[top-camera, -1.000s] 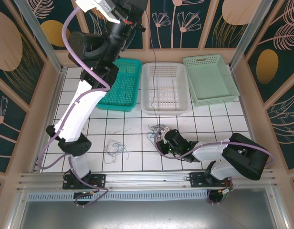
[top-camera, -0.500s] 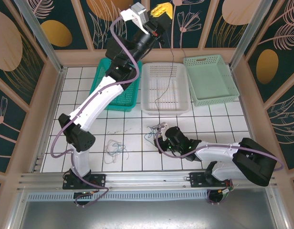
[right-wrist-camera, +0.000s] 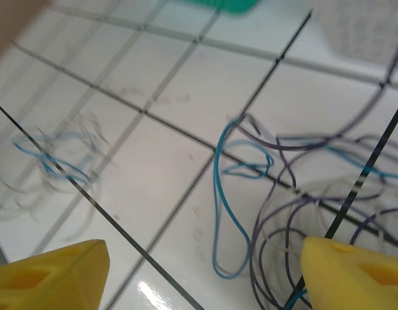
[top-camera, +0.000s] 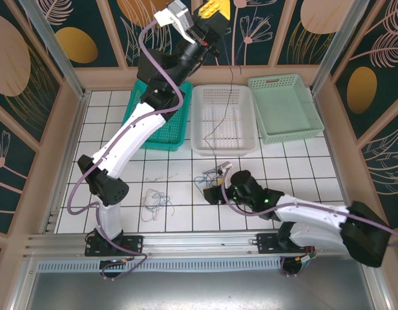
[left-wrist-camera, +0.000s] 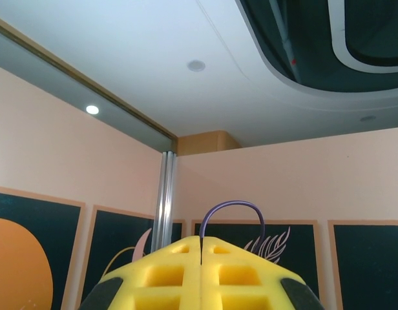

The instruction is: Untangle the cables

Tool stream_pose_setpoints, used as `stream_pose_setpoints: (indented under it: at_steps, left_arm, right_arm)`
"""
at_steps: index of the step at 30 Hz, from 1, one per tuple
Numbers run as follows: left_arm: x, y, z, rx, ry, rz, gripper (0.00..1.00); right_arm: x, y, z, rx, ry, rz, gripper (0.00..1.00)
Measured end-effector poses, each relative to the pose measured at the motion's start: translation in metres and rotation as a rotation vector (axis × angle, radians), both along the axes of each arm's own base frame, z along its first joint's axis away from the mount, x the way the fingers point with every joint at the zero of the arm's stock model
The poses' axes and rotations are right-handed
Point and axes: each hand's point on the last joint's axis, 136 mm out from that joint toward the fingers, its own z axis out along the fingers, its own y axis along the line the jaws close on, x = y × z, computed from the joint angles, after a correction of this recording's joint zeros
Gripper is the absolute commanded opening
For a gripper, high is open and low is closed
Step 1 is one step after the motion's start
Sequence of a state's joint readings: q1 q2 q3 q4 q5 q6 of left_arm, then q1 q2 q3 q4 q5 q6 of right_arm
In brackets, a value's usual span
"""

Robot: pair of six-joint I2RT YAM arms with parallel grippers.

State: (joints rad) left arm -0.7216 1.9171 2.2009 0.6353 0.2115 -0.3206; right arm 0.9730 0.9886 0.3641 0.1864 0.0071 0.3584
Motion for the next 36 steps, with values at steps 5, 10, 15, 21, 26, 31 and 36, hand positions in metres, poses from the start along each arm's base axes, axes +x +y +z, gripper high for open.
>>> stream_pose_setpoints:
  at_steps: [5, 10, 15, 21, 26, 31, 36]
  left_arm:
    - [-0.008, 0.005, -0.005, 0.009, 0.006, -0.011, 0.00]
    - [-0.019, 0.013, -0.001, -0.012, -0.009, -0.028, 0.00]
    - [-0.026, 0.019, 0.005, -0.030, -0.022, -0.035, 0.00]
    - [-0.024, 0.021, 0.006, -0.036, -0.029, -0.010, 0.00]
    - [-0.007, 0.018, -0.006, -0.042, -0.026, 0.011, 0.00]
    - [0.033, 0.002, -0.042, -0.007, 0.038, 0.020, 0.00]
    - [0.051, -0.003, -0.057, 0.013, 0.068, 0.026, 0.00]
  right_arm:
    - [0.015, -0.024, 0.039, 0.080, -0.075, -0.087, 0.81]
    - [0.052, -0.049, 0.032, 0.048, -0.051, -0.198, 0.78]
    - [0.068, -0.045, 0.010, -0.026, 0.016, -0.208, 0.77]
    - [0.078, -0.052, 0.017, -0.010, 0.001, -0.246, 0.77]
    - [0.079, -0.054, 0.020, 0.002, -0.002, -0.254, 0.77]
    - [0.077, -0.055, 0.029, 0.032, -0.009, -0.264, 0.77]
    - [0.072, -0.059, 0.037, 0.069, -0.024, -0.271, 0.76]
